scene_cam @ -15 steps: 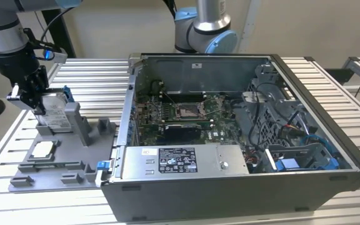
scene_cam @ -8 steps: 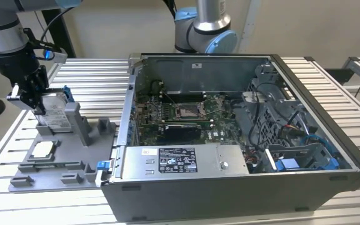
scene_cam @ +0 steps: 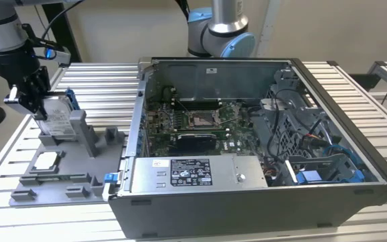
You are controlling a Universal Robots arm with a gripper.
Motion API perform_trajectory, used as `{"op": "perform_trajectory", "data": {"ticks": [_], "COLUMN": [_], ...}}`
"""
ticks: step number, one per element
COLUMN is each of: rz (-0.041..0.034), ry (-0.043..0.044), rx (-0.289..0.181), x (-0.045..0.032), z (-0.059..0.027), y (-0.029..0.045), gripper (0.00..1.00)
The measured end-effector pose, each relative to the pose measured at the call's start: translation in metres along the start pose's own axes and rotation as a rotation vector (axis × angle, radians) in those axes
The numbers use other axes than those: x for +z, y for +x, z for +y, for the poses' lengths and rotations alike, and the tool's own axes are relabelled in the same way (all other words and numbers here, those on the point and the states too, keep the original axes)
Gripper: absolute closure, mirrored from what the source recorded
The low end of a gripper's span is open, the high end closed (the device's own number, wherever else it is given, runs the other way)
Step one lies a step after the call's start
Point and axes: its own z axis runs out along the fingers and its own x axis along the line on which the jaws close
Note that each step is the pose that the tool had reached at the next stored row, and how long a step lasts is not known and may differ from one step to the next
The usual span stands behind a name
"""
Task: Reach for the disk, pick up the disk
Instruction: 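Pick up the disk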
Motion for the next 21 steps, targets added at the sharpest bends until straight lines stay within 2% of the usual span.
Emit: {"op": "perform_trajectory", "data": {"ticks": [21], "rz": [0.0], "ry": [-0.0001], "rx": [0.0], "x": [-0.027], "z": [0.0006], "y": [0.0], "gripper": [1.0]}}
